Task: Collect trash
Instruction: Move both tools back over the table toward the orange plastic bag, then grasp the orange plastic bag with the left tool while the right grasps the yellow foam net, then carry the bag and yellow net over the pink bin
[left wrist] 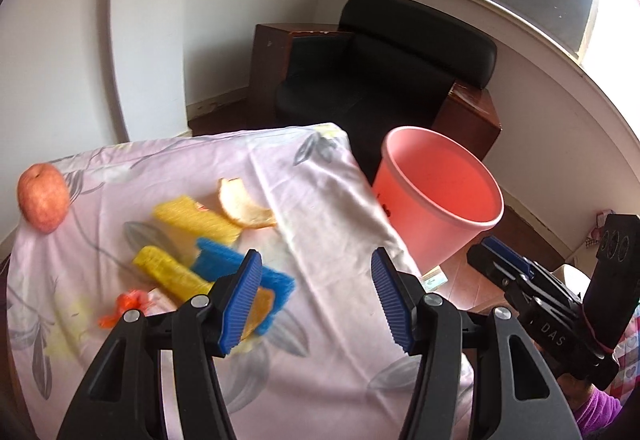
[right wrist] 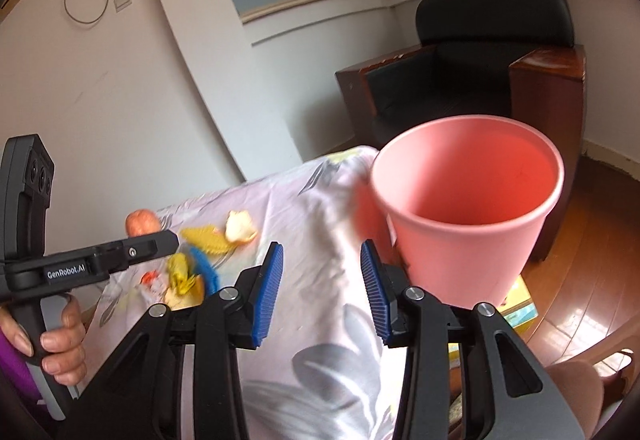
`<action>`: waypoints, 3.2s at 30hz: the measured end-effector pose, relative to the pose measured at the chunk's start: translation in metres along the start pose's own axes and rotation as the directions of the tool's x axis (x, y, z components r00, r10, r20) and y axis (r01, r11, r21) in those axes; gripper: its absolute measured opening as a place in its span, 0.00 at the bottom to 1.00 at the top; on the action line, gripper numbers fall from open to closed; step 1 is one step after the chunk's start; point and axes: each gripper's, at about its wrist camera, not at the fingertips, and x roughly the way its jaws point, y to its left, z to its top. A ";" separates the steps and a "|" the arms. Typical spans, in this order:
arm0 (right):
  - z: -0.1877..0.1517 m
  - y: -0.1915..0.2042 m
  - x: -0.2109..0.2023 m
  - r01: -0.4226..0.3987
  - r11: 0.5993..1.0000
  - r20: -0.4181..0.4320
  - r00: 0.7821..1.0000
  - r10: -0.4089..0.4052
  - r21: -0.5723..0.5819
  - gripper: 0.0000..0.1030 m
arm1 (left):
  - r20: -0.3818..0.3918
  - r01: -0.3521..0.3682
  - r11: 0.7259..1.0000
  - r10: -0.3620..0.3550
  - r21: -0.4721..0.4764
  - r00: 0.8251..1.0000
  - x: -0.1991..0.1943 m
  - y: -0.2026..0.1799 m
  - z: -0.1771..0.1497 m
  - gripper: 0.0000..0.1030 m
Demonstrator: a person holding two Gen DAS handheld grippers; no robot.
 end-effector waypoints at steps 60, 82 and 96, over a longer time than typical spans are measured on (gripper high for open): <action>-0.017 0.149 0.137 -0.351 0.912 -0.408 0.880 0.243 -0.214 0.40 | -0.060 -0.122 0.925 0.107 -0.359 0.992 -0.023 0.163 -0.071 0.23; -0.002 0.127 0.078 -0.419 0.894 -0.311 0.881 0.357 -0.161 0.08 | 0.026 -0.079 0.955 0.090 -0.287 0.996 -0.044 0.131 -0.051 0.23; 0.031 0.049 0.031 -0.259 0.964 -0.098 0.963 0.252 -0.061 0.08 | 0.075 0.008 0.992 0.001 -0.123 0.997 -0.030 0.058 -0.013 0.23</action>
